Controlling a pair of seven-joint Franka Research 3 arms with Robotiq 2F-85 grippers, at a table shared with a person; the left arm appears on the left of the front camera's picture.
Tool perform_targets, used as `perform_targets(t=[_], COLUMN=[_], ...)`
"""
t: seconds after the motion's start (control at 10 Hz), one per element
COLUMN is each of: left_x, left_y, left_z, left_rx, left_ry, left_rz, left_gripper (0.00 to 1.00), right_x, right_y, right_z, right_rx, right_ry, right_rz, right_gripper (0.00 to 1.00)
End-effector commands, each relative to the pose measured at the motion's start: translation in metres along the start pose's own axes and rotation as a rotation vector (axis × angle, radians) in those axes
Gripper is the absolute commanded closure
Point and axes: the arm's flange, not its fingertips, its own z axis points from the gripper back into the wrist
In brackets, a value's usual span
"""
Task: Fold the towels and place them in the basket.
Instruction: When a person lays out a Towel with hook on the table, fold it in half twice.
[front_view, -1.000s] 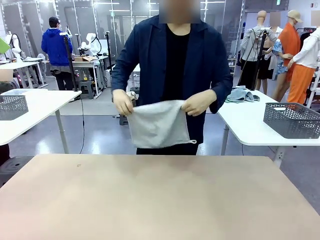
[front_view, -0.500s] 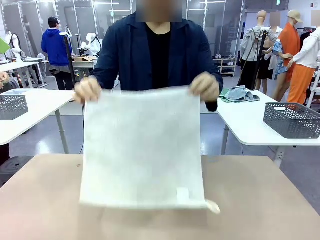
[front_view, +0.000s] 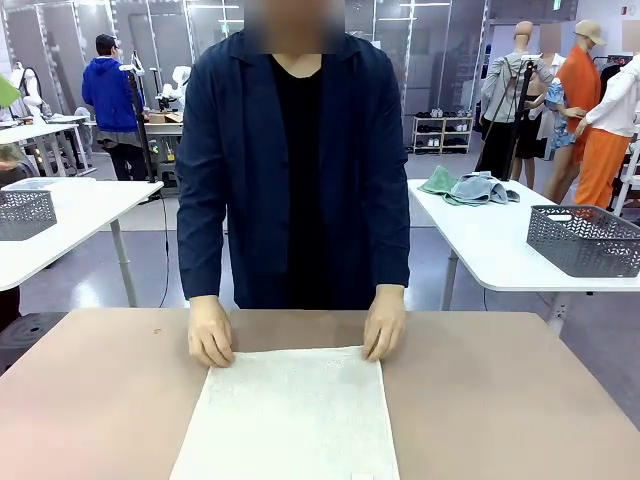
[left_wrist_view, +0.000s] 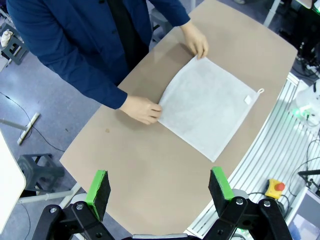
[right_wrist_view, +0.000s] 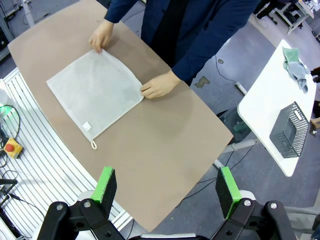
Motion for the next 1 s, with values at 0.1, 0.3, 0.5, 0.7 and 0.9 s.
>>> perform_targets(t=[0.1,0.3,0.5,0.7,0.9], left_x=[0.0,0.0,0.0,0.0,0.0], left_y=[-0.0004,-0.0004,-0.0004,-0.0004,-0.0004], left_z=[0.0,0.0,0.0,0.0,0.0], left_rx=[-0.002,-0.002,-0.002,-0.002,-0.002], left_ry=[0.001,0.001,0.001,0.001,0.001], left_rz=[-0.001,-0.001,-0.001,-0.001,-0.001], left_gripper=[0.0,0.0,0.0,0.0,0.0], right_x=[0.0001,0.0001,0.0001,0.0001,0.0001], right_y=[-0.0004,-0.0004,-0.0004,-0.0004,-0.0004], right_z=[0.0002,0.0002,0.0002,0.0002,0.0002], right_rx=[0.0,0.0,0.0,0.0,0.0], right_ry=[-0.002,-0.002,-0.002,-0.002,-0.002], right_rz=[-0.002,-0.002,-0.002,-0.002,-0.002], right_gripper=[0.0,0.0,0.0,0.0,0.0])
